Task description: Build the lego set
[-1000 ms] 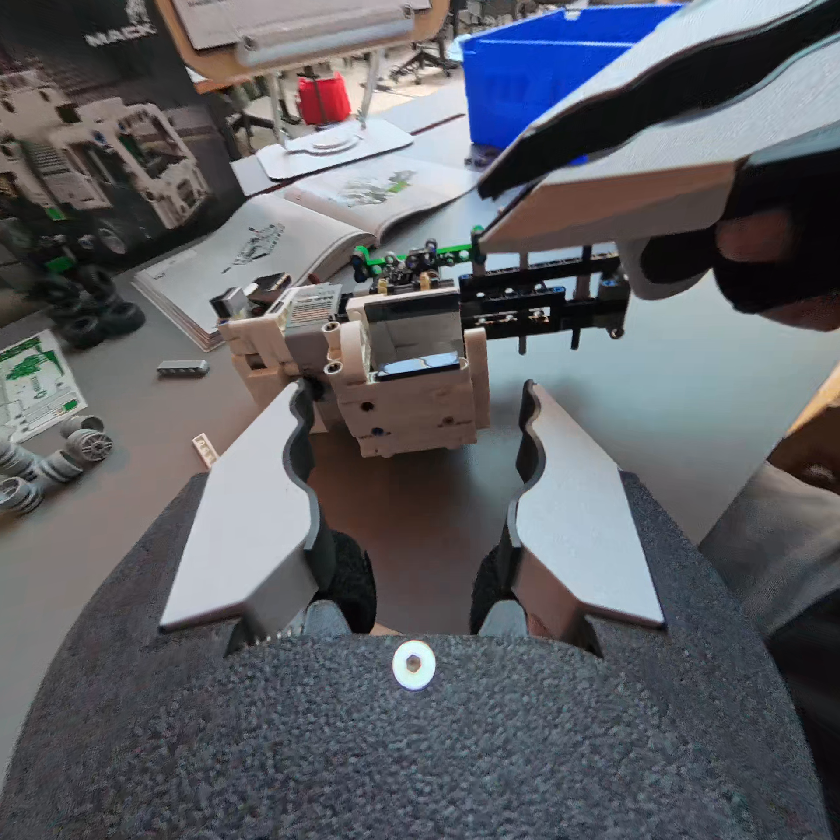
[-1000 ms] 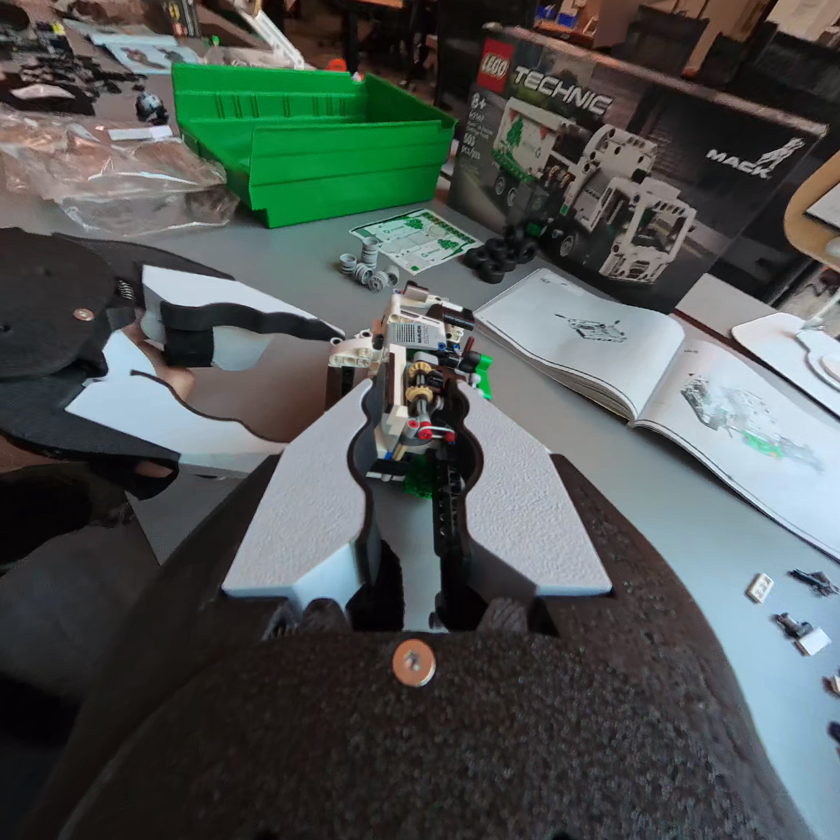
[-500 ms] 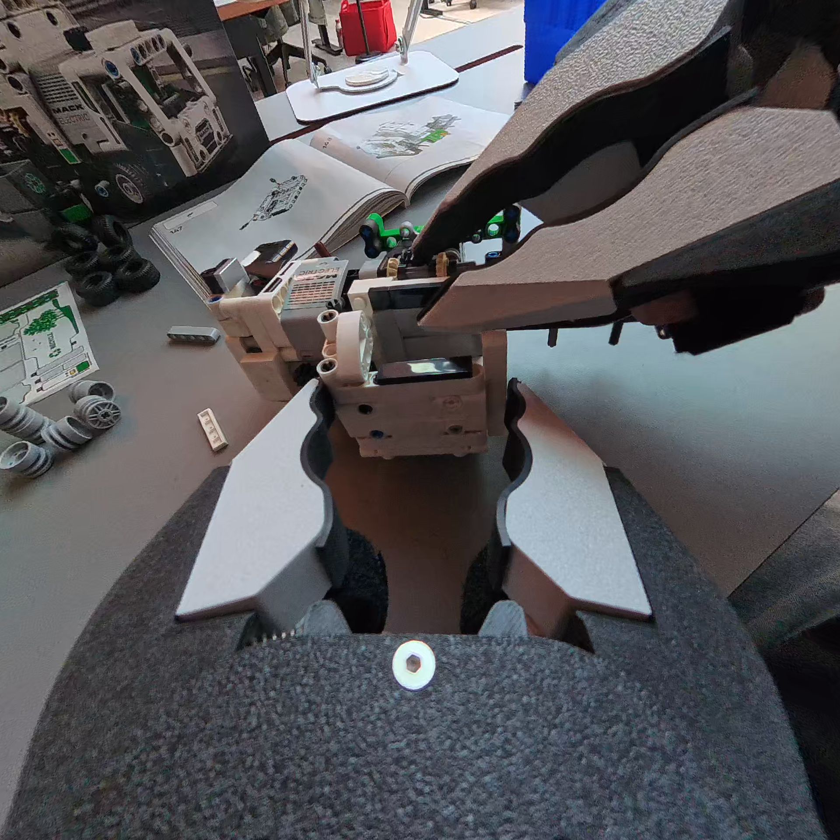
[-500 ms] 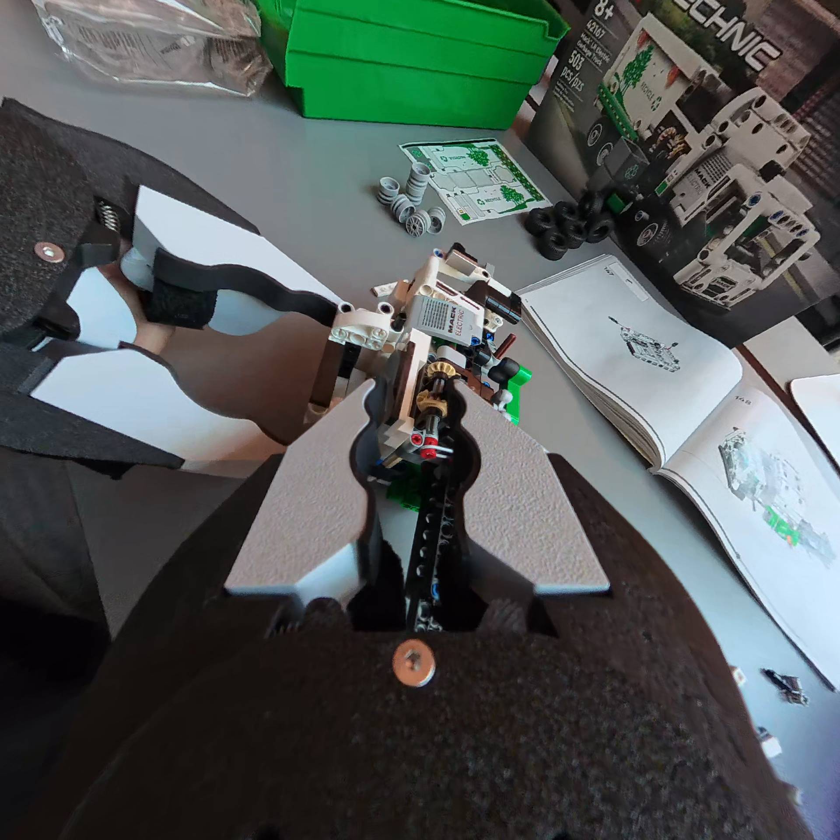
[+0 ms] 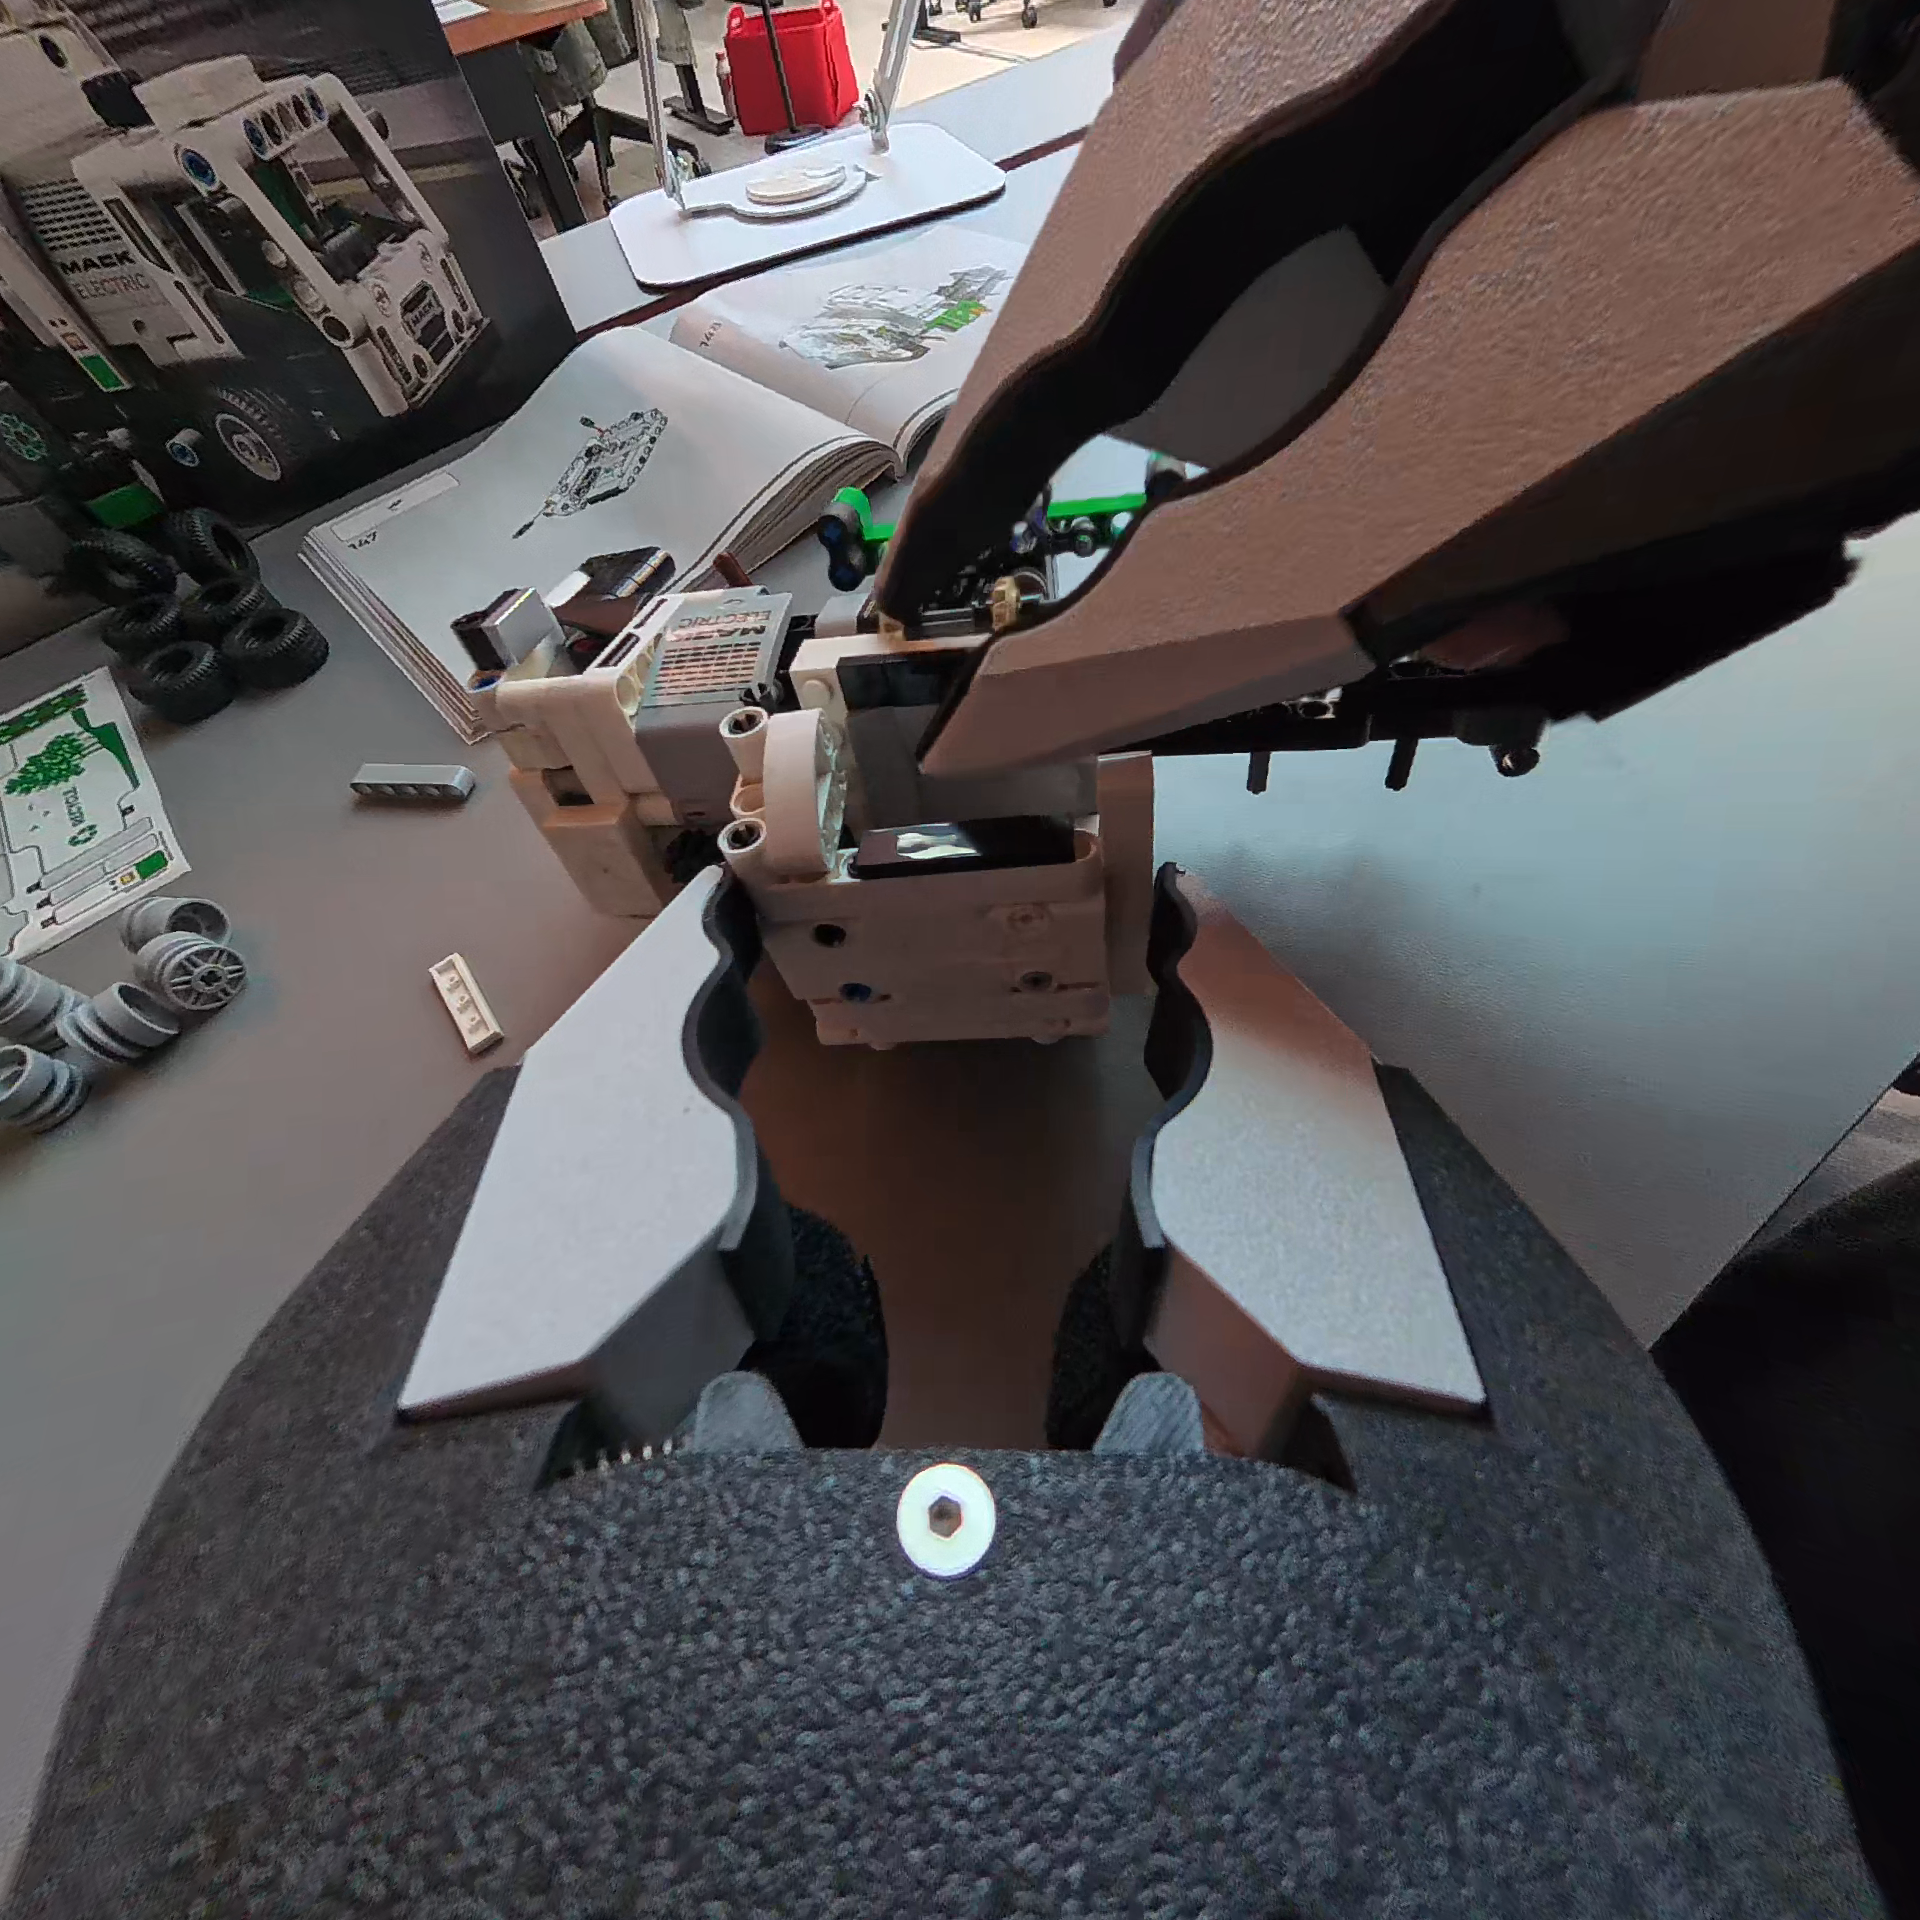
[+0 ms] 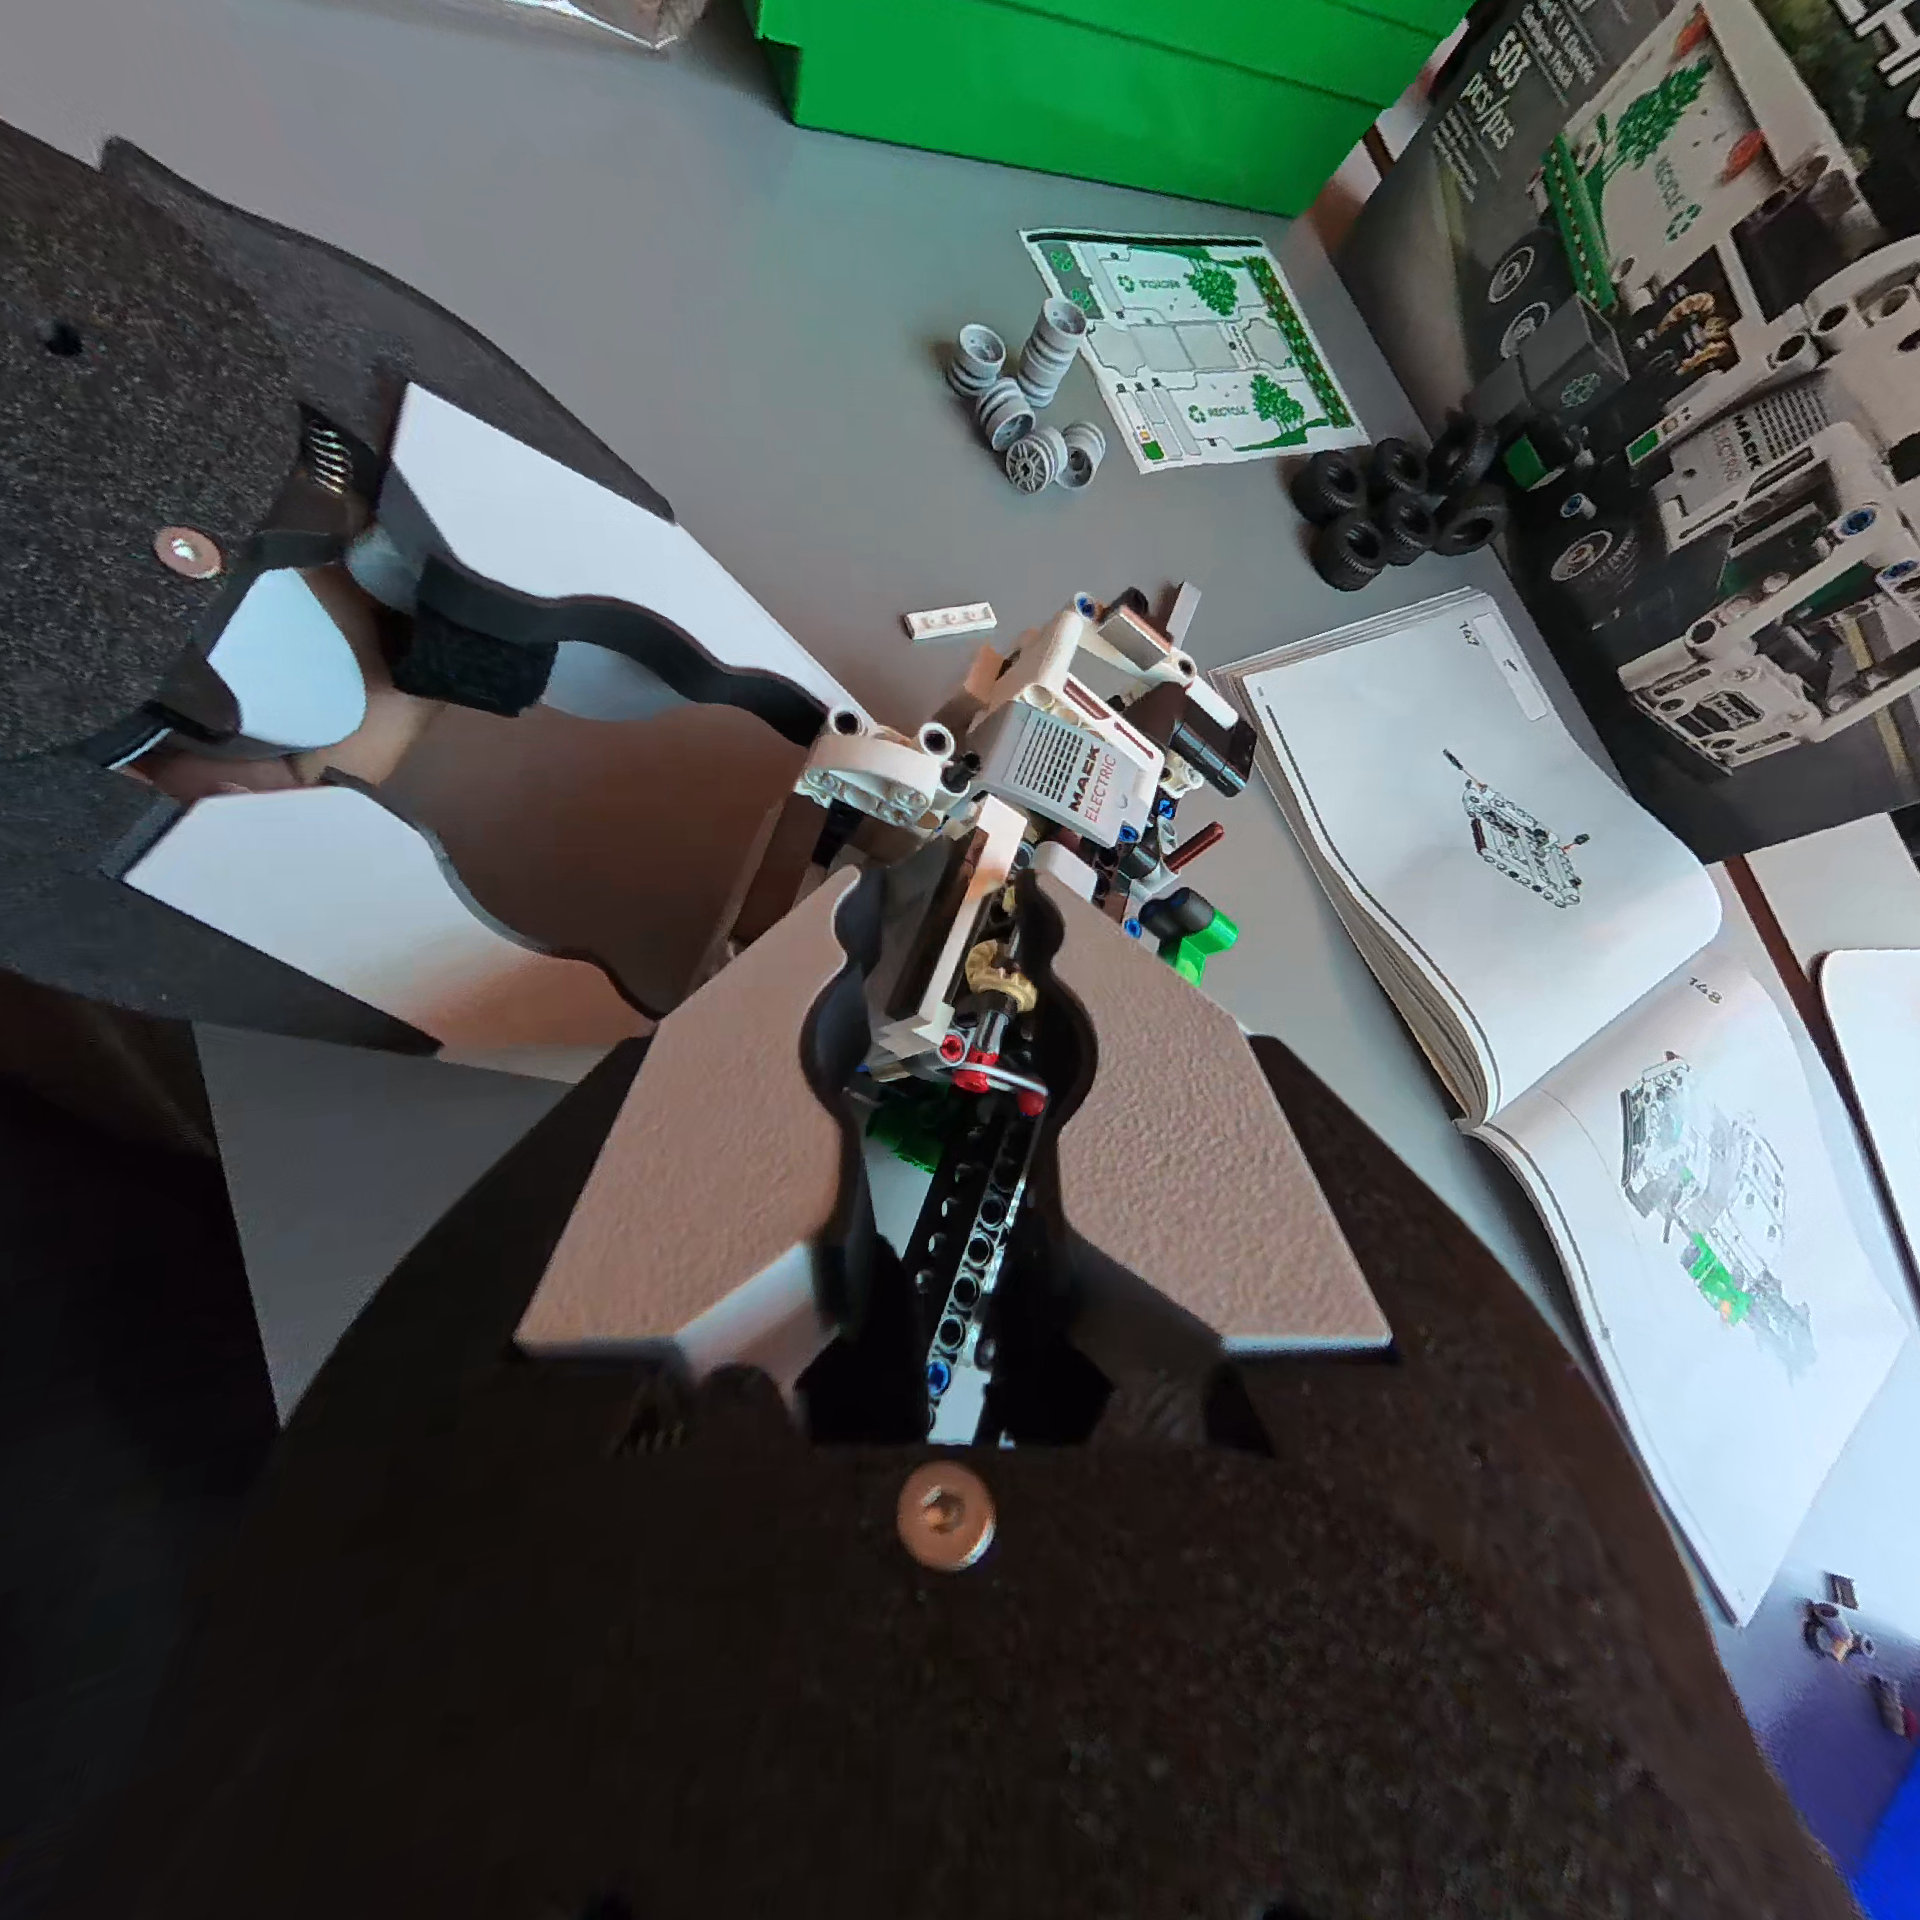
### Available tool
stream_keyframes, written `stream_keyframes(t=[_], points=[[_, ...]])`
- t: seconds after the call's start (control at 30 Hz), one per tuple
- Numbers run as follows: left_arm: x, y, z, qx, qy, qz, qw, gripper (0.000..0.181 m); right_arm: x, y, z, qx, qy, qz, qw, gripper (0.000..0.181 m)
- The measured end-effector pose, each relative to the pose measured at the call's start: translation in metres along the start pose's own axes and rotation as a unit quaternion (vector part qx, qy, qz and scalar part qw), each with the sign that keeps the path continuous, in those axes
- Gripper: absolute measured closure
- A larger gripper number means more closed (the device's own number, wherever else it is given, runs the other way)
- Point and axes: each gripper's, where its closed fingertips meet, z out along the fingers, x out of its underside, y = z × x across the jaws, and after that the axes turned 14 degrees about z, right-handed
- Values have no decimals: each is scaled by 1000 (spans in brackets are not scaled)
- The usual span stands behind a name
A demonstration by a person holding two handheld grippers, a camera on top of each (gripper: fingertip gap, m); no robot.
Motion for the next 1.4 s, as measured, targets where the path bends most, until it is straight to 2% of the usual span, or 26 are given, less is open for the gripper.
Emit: stream_keyframes(t=[0.13, 0.4, 0.63, 0.83, 0.93, 1.17, 1.3, 1.4], points=[[0, 0, 1, 1, 0, 2, 1000, 107, -2, 3, 1, -15, 3, 6, 1000, 157], [-1, 1, 3, 3, -2, 5, 1000, 107, 1, -5, 2, 6, -8, 20, 1000, 160], [-2, 0, 4, 6, -3, 6, 1000, 107, 4, -9, -12, 13, -19, 31, 999, 160], [-2, 0, 4, 12, -5, 7, 1000, 107, 12, -6, -23, 3, -27, 92, 995, 160], [-2, -2, 4, 18, -7, 9, 1000, 106, 18, -9, -18, 22, -19, 87, 996, 161], [0, -1, 3, 19, -2, 9, 1000, 106, 16, -7, -17, 17, -16, 68, 997, 164], [11, -5, 5, 27, 32, 24, 999, 100, 11, -3, -19, -8, -25, 71, 997, 175], [12, -9, 8, 36, 37, 33, 998, 105, 15, -4, -16, 5, -15, 43, 999, 174]])
